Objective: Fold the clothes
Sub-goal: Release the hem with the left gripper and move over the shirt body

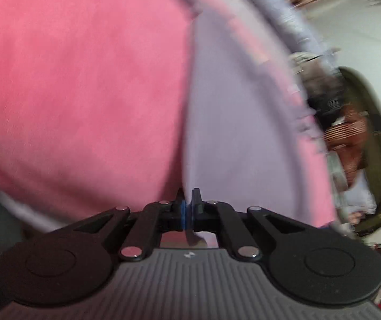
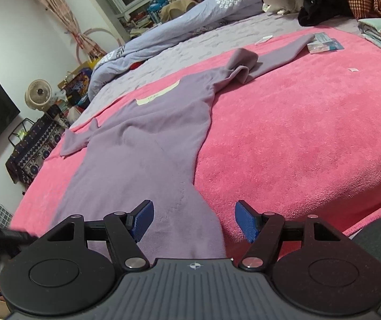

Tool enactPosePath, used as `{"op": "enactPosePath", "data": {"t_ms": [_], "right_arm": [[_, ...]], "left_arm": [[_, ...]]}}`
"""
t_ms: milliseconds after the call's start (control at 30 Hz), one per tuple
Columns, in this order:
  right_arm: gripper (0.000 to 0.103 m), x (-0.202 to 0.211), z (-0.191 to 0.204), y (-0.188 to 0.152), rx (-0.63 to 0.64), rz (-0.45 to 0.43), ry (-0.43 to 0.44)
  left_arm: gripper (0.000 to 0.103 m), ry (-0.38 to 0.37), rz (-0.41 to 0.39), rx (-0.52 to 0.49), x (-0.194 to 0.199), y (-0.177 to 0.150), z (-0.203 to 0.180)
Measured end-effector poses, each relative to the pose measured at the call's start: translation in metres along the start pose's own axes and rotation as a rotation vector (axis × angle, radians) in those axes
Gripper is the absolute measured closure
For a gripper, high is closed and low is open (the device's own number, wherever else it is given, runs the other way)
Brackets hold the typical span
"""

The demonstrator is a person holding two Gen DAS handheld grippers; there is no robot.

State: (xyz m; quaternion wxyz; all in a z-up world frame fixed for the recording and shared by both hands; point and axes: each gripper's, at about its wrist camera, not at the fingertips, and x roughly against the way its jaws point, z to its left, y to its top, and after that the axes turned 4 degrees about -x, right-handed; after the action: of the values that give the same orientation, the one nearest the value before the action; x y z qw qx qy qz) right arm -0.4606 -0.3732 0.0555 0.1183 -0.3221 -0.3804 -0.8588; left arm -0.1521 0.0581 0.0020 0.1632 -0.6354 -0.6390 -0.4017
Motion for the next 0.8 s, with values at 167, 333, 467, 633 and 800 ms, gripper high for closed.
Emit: {"op": "enactPosePath", "data": {"t_ms": [167, 333, 467, 633, 800], "right_arm": [[0.034, -0.002, 0.0, 0.012, 0.034, -0.022, -0.016], [0.033, -0.009, 0.003, 0.038, 0.088, -0.077, -0.045], [0.031, -0.029, 0.008, 0.077, 0.169, -0.15, -0.099], [0.031, -0.084, 0.023, 0.138, 0.28, -0.198, -0.15], [0.031, -0.161, 0.062, 0.196, 0.531, -0.207, -0.153]], "left_arm": [[0.103, 0.08, -0.02, -0.049, 0.013, -0.006, 0.0], [0.098, 0.278, -0.017, -0.197, 0.034, -0.006, -0.01], [0.1, 0.397, -0.172, -0.333, 0.082, 0.005, -0.033], [0.059, 0.246, -0.205, -0.621, 0.036, 0.026, -0.119], [0.059, 0.012, -0.058, -0.856, -0.086, 0.03, -0.197]]}}
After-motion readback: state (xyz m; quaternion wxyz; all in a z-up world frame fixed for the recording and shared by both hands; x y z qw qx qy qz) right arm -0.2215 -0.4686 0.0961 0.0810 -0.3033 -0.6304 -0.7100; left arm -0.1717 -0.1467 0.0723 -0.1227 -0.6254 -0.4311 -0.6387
